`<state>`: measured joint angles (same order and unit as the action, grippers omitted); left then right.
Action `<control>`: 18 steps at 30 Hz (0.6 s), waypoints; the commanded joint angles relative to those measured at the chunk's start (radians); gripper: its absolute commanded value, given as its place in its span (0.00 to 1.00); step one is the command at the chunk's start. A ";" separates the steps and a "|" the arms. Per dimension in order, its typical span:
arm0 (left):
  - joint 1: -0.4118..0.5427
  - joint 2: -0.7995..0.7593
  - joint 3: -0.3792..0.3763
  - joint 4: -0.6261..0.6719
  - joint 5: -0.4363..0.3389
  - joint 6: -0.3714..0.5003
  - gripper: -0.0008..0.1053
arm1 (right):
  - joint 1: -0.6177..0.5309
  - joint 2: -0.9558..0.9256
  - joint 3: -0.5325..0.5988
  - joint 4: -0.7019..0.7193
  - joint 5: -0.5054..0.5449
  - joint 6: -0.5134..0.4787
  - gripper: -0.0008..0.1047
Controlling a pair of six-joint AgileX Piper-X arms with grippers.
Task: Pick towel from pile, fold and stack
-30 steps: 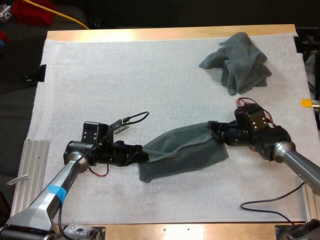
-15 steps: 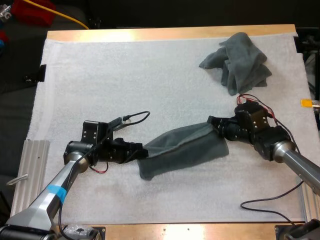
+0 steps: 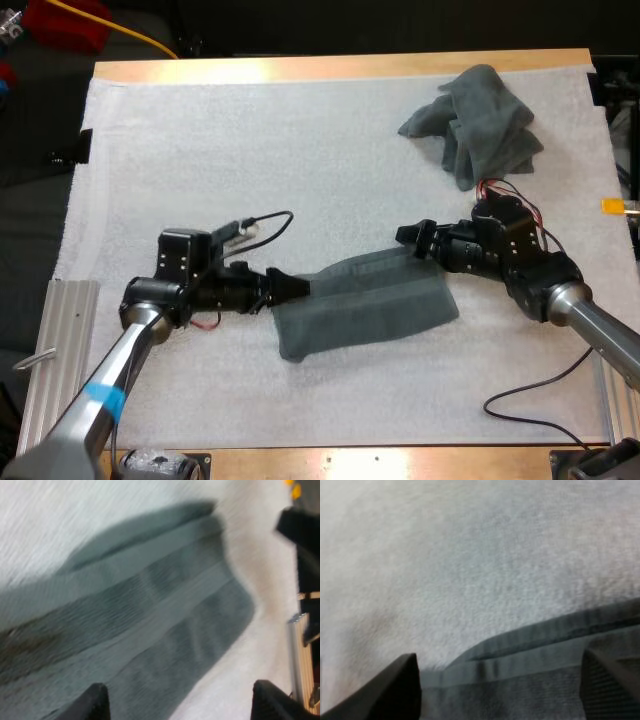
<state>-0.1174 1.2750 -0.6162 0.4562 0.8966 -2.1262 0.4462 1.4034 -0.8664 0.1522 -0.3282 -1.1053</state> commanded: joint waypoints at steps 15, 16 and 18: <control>-0.001 -0.420 -0.014 0.100 0.022 -0.002 0.55 | -0.004 -0.208 -0.006 0.241 0.017 -0.104 0.63; -0.001 -0.442 -0.014 0.113 0.022 -0.002 0.55 | -0.004 -0.220 -0.006 0.260 0.016 -0.108 0.63; -0.001 -0.490 -0.014 0.152 0.019 -0.002 0.60 | -0.004 -0.251 -0.006 0.300 0.017 -0.124 0.63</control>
<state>-0.1174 0.7939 -0.6230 0.5951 0.9050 -2.1262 0.4462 1.1633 -0.8664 0.4309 -0.3148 -1.2092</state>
